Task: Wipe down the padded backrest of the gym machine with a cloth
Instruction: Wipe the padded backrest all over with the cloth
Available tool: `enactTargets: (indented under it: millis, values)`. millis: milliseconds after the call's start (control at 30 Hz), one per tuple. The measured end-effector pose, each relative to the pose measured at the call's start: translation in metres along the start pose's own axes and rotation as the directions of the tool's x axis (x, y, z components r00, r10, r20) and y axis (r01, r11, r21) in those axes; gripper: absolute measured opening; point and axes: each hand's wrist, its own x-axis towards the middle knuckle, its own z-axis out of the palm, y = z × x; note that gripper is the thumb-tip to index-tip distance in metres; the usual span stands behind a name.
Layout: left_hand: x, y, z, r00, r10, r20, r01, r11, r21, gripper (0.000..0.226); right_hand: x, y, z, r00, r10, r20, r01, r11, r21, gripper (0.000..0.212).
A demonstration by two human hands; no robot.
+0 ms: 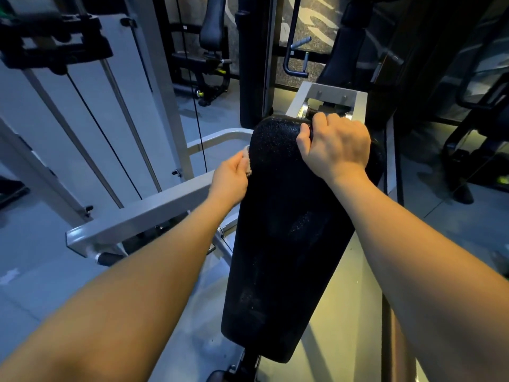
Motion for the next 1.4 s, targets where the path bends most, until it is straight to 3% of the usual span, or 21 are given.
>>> enactTargets:
  millis: [133, 200, 267, 367, 467, 567, 667, 900, 1033, 1100, 1267, 1400]
  values:
    - [0.023, 0.022, -0.007, 0.988, 0.084, -0.132, -0.093, 0.994, -0.064, 0.034, -0.001, -0.003, -0.002, 1.0, 0.005, -0.025, -0.005, 1.0, -0.006, 0.048]
    - [0.025, 0.032, -0.007, 0.973, 0.144, -0.178, -0.15, 0.989, -0.017, 0.031, -0.002, -0.003, -0.001, 1.0, 0.003, -0.022, -0.003, 1.0, -0.006, 0.049]
    - [0.012, 0.02, 0.001, 0.979, 0.139, -0.152, -0.132, 0.99, 0.057, 0.04, -0.002, -0.002, 0.0, 1.0, 0.001, -0.024, -0.001, 1.0, -0.005, 0.049]
    - [-0.021, -0.019, 0.014, 0.996, -0.022, -0.081, 0.034, 0.988, 0.151, 0.036, -0.002, -0.001, 0.004, 0.999, 0.007, -0.05, -0.008, 1.0, -0.008, 0.049]
    - [-0.014, -0.032, 0.009, 0.99, -0.141, -0.001, 0.141, 0.99, 0.024, 0.029, -0.002, 0.0, 0.005, 0.998, 0.007, -0.064, -0.008, 1.0, -0.003, 0.049]
    - [0.015, -0.006, -0.002, 0.996, -0.083, -0.011, 0.08, 0.984, -0.16, 0.038, -0.002, -0.001, 0.004, 0.998, 0.003, -0.067, -0.004, 1.0, -0.01, 0.049]
    - [0.032, 0.012, -0.001, 0.995, 0.006, -0.104, -0.024, 0.984, -0.175, 0.036, -0.003, -0.001, 0.006, 0.997, 0.004, -0.082, -0.004, 1.0, -0.01, 0.048]
    - [0.026, -0.036, 0.004, 0.984, -0.158, 0.085, 0.172, 0.963, -0.208, 0.035, -0.003, -0.001, 0.005, 0.995, 0.004, -0.097, -0.005, 1.0, -0.01, 0.045]
    - [0.055, -0.002, -0.004, 0.993, -0.11, 0.046, 0.119, 0.929, -0.351, 0.035, -0.002, -0.001, 0.006, 0.994, -0.003, -0.108, 0.002, 1.0, -0.009, 0.044]
    - [0.059, -0.003, -0.003, 0.995, -0.086, 0.053, 0.099, 0.939, -0.331, 0.037, -0.002, -0.001, 0.007, 0.994, -0.005, -0.108, 0.003, 1.0, -0.023, 0.045]
    - [0.032, -0.05, 0.001, 0.955, -0.207, 0.211, 0.239, 0.961, -0.139, 0.036, -0.002, 0.0, 0.009, 0.993, -0.013, -0.116, 0.007, 0.999, -0.05, 0.043]
    - [0.037, -0.037, -0.001, 0.971, -0.199, 0.129, 0.224, 0.95, -0.219, 0.038, -0.001, -0.002, 0.009, 0.993, -0.012, -0.117, 0.008, 0.999, -0.039, 0.043]
